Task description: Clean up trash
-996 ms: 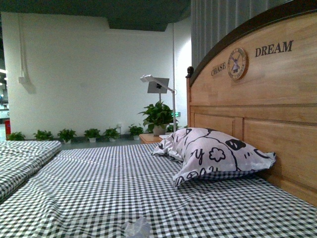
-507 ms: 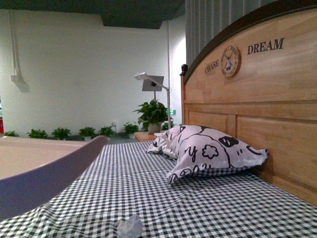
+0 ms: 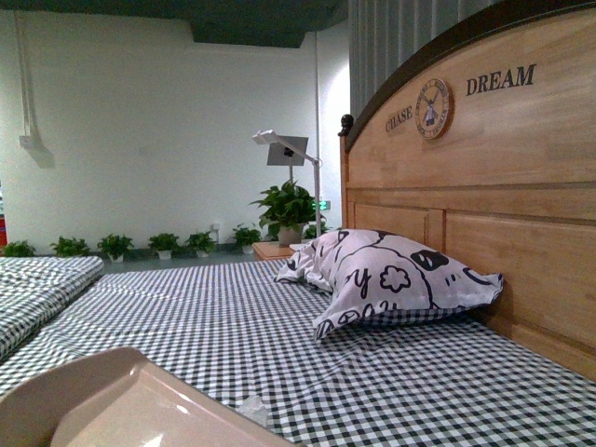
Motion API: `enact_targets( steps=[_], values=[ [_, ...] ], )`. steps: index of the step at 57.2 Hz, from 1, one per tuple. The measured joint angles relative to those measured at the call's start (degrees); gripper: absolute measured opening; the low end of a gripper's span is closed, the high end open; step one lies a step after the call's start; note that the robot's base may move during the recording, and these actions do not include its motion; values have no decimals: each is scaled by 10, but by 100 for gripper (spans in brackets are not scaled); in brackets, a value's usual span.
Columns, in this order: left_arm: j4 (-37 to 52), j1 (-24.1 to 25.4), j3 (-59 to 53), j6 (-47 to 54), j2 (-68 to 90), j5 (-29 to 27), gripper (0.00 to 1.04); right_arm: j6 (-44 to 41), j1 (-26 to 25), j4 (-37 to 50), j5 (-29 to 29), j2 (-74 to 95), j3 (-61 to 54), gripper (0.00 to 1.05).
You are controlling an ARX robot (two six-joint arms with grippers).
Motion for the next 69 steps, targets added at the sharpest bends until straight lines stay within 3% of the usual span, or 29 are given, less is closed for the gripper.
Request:
enact_targets(
  steps=[18,36,69],
  values=[
    [51,8,28,29,97,-4,27,0,0,0,0,0,0,20],
    [63,36,41,49,147,2,27,0,0,0,0,0,0,20],
    [73,45,42,61,189,6,27,0,0,0,0,0,0,20]
  ],
)
